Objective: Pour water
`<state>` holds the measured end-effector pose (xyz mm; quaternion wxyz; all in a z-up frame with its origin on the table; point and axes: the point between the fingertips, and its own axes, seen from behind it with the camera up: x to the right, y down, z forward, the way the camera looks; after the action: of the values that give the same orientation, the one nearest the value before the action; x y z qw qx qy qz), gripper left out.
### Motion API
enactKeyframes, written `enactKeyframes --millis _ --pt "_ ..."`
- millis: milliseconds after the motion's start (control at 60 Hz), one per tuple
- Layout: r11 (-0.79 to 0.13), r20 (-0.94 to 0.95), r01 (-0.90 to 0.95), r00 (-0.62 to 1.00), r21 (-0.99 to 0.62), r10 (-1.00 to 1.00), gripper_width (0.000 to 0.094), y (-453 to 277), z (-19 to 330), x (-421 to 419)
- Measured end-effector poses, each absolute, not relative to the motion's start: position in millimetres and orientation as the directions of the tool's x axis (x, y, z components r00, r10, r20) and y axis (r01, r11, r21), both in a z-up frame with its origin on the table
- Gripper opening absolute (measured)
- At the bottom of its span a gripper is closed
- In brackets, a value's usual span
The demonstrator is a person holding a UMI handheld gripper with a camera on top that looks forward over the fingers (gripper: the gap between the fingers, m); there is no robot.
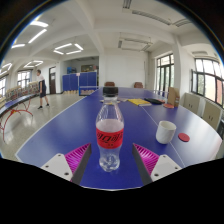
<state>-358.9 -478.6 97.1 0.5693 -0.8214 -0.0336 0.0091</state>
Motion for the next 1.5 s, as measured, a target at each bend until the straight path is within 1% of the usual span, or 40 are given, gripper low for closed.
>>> enactKeyframes --millis 50,67,83,133,183,217,233,267,417,450,483,533,600,650,750,800,817,883,950,967,1017,1050,1100,1117,1150,1167,1217,1267,1300,1317,1350,1417,1433,1500 --pt "-0.319 0.028 0.048 0.997 -0.946 0.068 0.0823 -457 98 -365" --pt "-0.309 0.035 0.054 0.997 -0.950 0.067 0.0812 -445 94 -363" --pt "-0.302 0.040 0.059 0.997 -0.951 0.067 0.0798 -442 97 -366" --pt "-0.281 0.068 0.082 0.996 -0.956 0.059 0.0736 -427 93 -365" --pt "-0.276 0.087 0.100 0.994 -0.956 0.059 0.0650 -416 85 -365" --pt "-0.270 0.092 0.103 0.994 -0.957 0.055 0.0545 -408 75 -366" --pt "-0.264 0.092 0.102 0.994 -0.959 0.051 0.0523 -406 78 -366" --pt "-0.229 0.097 0.105 0.994 -0.968 0.044 0.0509 -404 83 -366" --pt "-0.204 0.055 0.068 0.996 -0.977 0.071 0.0354 -404 86 -371" --pt "-0.206 0.050 0.067 0.995 -0.976 0.083 0.0332 -404 87 -373" --pt "-0.207 0.041 0.061 0.994 -0.977 0.098 0.0331 -405 90 -375" --pt "-0.200 0.011 0.038 0.991 -0.979 0.132 0.0330 -412 102 -384" --pt "-0.182 -0.037 -0.006 0.985 -0.983 0.168 0.0332 -414 128 -389" --pt "-0.158 -0.106 -0.075 0.975 -0.985 0.195 0.0333 -410 154 -404" --pt "-0.135 -0.348 -0.322 0.893 -0.937 0.286 0.0330 -405 224 -397" --pt "-0.138 -0.488 -0.470 0.810 -0.872 0.326 0.0331 -401 259 -401" --pt "-0.144 -0.534 -0.519 0.775 -0.843 0.337 0.0329 -409 275 -408" --pt "-0.178 -0.705 -0.704 0.589 -0.687 0.395 0.0331 -393 308 -383" --pt "-0.233 -0.836 -0.849 0.352 -0.475 0.422 0.0331 -381 335 -361" --pt "-0.248 -0.861 -0.876 0.289 -0.415 0.420 0.0331 -384 347 -365" --pt "-0.292 -0.906 -0.931 0.081 -0.217 0.415 0.0331 -370 349 -342" --pt "-0.320 -0.913 -0.944 -0.058 -0.081 0.403 0.0331 -362 348 -325" --pt "-0.344 -0.898 -0.932 -0.242 0.110 0.368 0.0331 -349 338 -298" --pt "-0.355 -0.885 -0.919 -0.303 0.173 0.354 0.0330 -351 344 -294" --pt "-0.355 -0.858 -0.891 -0.400 0.282 0.323 0.0329 -346 338 -282" --pt "-0.352 -0.845 -0.878 -0.436 0.324 0.309 0.0329 -328 324 -271" --pt "-0.356 -0.797 -0.828 -0.537 0.434 0.277 0.0329 -318 303 -254" --pt "-0.348 -0.780 -0.799 -0.581 0.490 0.235 0.0329 -309 281 -247" --pt "-0.351 -0.770 -0.781 -0.603 0.516 0.208 0.0330 -315 274 -249" --pt "-0.343 -0.767 -0.775 -0.612 0.531 0.195 0.0329 -303 267 -244" --pt "-0.337 -0.753 -0.756 -0.635 0.561 0.171 0.0328 -300 259 -242" --pt "-0.337 -0.732 -0.729 -0.666 0.596 0.146 0.0328 -306 248 -236" --pt "-0.338 -0.737 -0.732 -0.661 0.592 0.142 0.0327 -294 243 -234" --pt "-0.358 -0.755 -0.743 -0.641 0.566 0.136 0.0328 -300 247 -239"
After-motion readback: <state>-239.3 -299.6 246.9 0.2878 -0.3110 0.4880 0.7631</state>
